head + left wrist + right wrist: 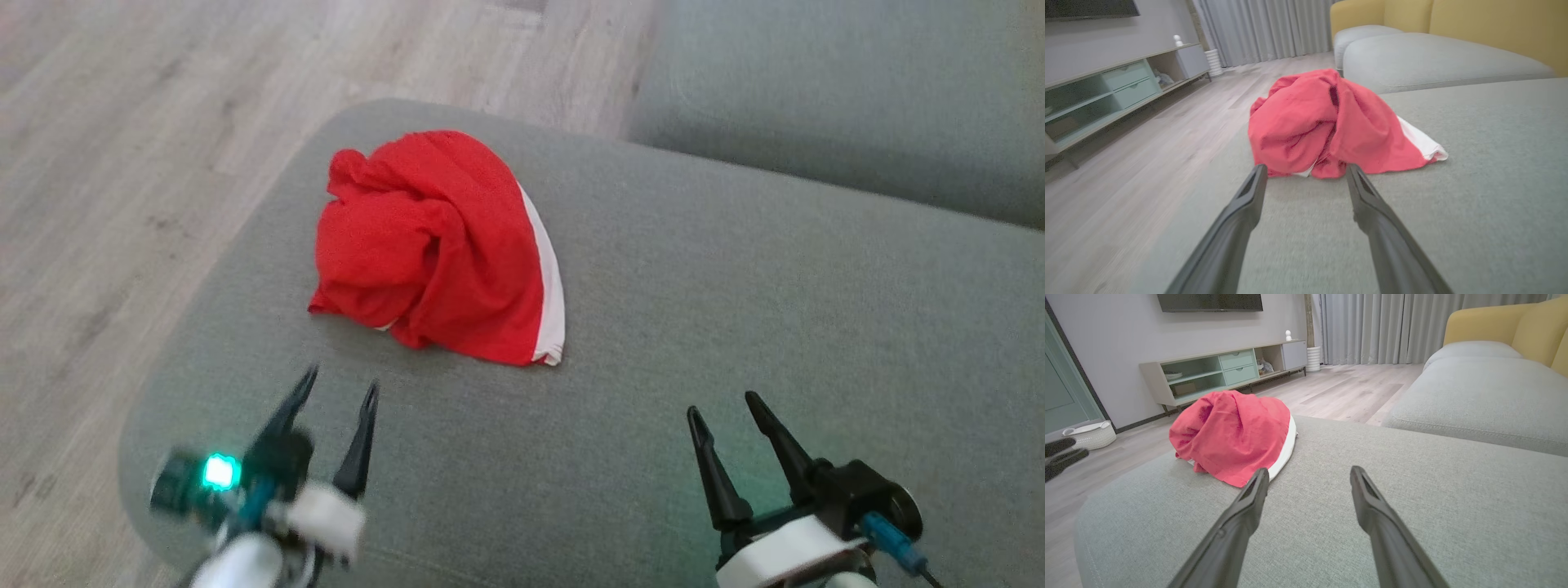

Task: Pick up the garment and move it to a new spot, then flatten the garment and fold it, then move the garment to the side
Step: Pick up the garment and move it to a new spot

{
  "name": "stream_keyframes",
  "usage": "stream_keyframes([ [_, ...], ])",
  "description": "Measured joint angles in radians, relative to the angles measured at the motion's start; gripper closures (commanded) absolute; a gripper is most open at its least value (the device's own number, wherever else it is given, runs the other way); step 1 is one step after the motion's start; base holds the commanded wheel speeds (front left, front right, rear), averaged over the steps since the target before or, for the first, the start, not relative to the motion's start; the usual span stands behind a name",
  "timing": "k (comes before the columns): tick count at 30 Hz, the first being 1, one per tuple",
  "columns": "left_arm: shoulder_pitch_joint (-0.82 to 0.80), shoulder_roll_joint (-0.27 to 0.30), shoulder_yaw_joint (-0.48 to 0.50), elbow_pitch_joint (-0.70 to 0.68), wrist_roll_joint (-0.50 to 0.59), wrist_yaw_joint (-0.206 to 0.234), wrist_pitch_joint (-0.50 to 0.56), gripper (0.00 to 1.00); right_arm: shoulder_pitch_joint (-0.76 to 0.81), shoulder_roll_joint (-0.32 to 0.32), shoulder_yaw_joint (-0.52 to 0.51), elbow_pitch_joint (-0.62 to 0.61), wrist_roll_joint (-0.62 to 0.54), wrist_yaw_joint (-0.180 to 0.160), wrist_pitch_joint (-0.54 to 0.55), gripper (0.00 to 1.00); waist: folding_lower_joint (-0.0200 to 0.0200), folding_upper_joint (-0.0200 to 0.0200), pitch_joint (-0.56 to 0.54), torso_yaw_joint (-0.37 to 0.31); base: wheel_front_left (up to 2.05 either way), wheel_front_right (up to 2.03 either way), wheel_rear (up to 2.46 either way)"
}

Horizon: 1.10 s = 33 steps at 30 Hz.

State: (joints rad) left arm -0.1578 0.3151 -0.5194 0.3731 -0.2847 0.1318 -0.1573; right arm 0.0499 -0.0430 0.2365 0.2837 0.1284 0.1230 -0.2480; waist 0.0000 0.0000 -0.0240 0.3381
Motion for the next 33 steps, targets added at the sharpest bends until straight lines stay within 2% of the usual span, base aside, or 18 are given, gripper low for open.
stream_keyframes([
  [3,-0.145,0.018,-0.023,0.013,0.016,-0.072,0.070,0.00,-0.015,0.000,0.000,-0.001,-0.021,0.000,0.000,0.00,0.0000,0.0000,0.035,-0.021,0.00,0.00,0.00],
  [7,-0.384,0.028,-0.009,0.061,-0.025,-0.174,0.183,0.00,-0.068,-0.001,-0.008,-0.001,-0.035,0.000,0.000,0.00,0.0004,0.0000,0.098,-0.055,0.00,0.00,0.00],
  [10,-0.525,0.044,0.000,0.141,-0.058,-0.225,0.284,0.00,-0.112,-0.002,-0.003,-0.002,-0.044,0.000,0.000,0.00,0.0003,0.0000,0.147,-0.088,0.00,0.00,0.00],
  [15,-0.641,0.073,0.013,0.284,-0.160,-0.256,0.409,0.00,-0.166,-0.003,0.016,-0.002,-0.043,0.000,0.000,0.00,0.0004,0.0000,0.219,-0.160,0.00,0.00,0.00],
  [19,-0.700,0.073,0.013,0.365,-0.244,-0.257,0.493,0.00,-0.185,-0.004,0.016,-0.002,-0.040,0.000,0.000,0.00,0.0003,0.0000,0.263,-0.214,0.00,0.00,0.00],
  [28,-0.734,0.086,-0.043,0.436,-0.383,-0.264,0.583,0.00,-0.187,-0.005,0.021,-0.002,-0.040,0.000,0.000,0.00,0.0002,0.0000,0.303,-0.277,0.00,0.00,0.00],
  [29,-0.734,0.089,-0.054,0.439,-0.391,-0.264,0.592,0.08,-0.188,-0.005,0.021,-0.002,-0.040,0.000,0.000,0.00,0.0000,0.0000,0.302,-0.278,0.00,0.00,0.00],
  [30,-0.734,0.093,-0.064,0.441,-0.398,-0.264,0.597,1.00,-0.188,-0.005,0.021,-0.002,-0.040,0.000,0.000,0.00,0.0000,0.0000,0.301,-0.279,0.00,0.00,0.00],
  [33,-0.734,0.100,-0.085,0.444,-0.421,-0.264,0.595,1.00,-0.189,-0.005,0.021,-0.002,-0.033,0.000,0.000,0.00,0.0000,0.0000,0.296,-0.278,0.00,0.00,0.00],
])
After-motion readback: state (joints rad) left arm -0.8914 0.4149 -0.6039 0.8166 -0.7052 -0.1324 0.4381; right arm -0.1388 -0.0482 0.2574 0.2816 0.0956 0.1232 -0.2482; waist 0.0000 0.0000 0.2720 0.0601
